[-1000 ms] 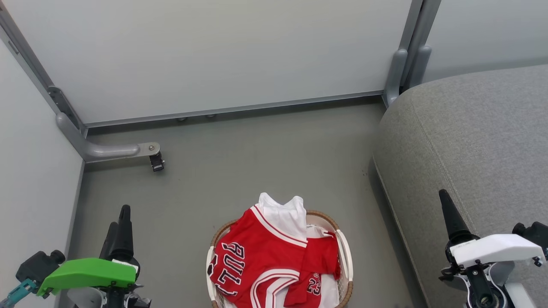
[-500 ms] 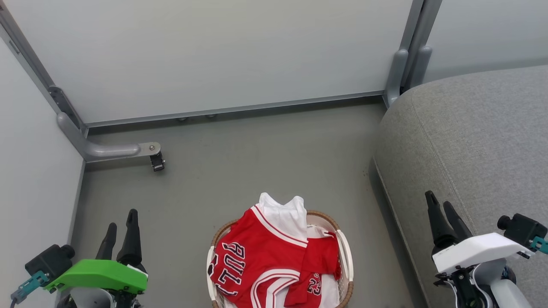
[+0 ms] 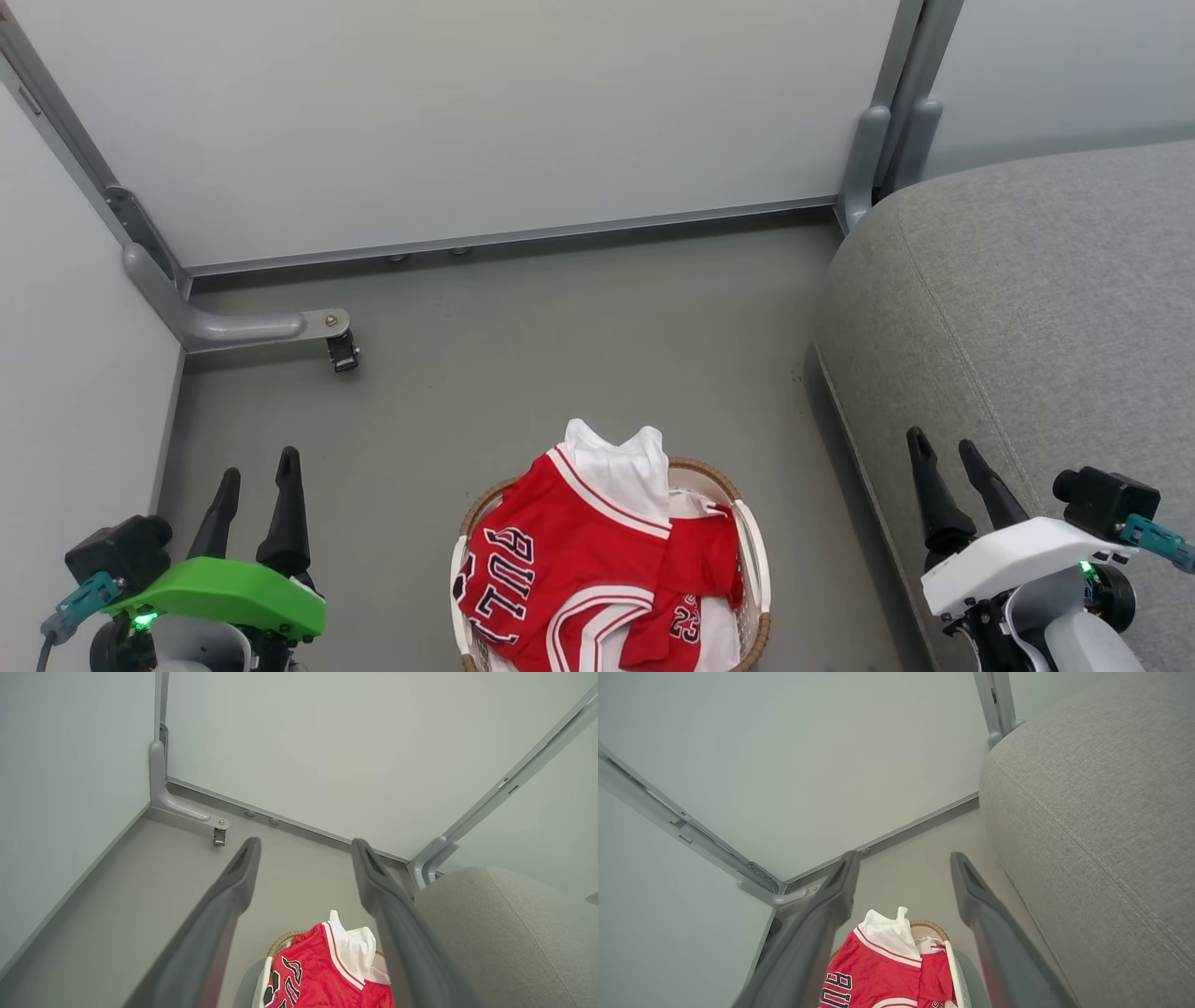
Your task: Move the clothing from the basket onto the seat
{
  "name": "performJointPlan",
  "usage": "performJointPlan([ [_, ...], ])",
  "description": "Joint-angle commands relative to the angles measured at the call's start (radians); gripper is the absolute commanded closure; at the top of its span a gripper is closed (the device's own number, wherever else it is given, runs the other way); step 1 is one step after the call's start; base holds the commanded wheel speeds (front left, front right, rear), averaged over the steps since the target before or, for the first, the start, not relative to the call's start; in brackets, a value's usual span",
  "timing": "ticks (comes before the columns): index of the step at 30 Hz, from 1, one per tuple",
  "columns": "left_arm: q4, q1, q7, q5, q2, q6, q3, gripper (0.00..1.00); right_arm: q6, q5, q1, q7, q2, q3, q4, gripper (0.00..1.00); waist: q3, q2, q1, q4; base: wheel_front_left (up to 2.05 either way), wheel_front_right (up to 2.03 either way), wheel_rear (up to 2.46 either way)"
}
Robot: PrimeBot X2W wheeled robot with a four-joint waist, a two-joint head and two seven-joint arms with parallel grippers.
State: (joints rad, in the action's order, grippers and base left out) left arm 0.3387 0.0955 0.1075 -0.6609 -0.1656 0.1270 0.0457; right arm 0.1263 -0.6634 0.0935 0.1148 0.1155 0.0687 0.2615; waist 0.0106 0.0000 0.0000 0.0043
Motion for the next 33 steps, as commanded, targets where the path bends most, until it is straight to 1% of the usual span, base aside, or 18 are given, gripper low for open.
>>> performJointPlan([
  [1, -0.021, 0.021, 0.011, 0.04, -0.014, 0.001, 0.003, 0.0, 0.004, 0.041, 0.023, 0.011, 0.009, 0.0, -0.002, 0.0, 0.0, 0.0, 0.0, 0.0, 0.0, 0.0, 0.0],
  [18, -0.033, -0.005, 0.058, 0.211, -0.015, 0.003, -0.015, 0.0, 0.004, 0.243, 0.028, 0.056, 0.001, 0.005, 0.025, 0.0, 0.001, 0.0, 0.0, -0.004, 0.0, 0.0, 0.0],
  [27, -0.023, -0.028, 0.08, 0.286, 0.0, 0.003, -0.033, 0.0, 0.005, 0.335, 0.023, 0.077, -0.004, 0.0, 0.03, 0.0, 0.003, 0.0, 0.0, -0.008, 0.0, 0.0, 0.0],
  [33, -0.016, -0.042, 0.093, 0.314, 0.011, 0.004, -0.037, 0.0, 0.005, 0.381, 0.015, 0.09, -0.015, -0.005, 0.036, 0.0, 0.004, 0.0, 0.0, -0.01, 0.0, 0.0, 0.0],
])
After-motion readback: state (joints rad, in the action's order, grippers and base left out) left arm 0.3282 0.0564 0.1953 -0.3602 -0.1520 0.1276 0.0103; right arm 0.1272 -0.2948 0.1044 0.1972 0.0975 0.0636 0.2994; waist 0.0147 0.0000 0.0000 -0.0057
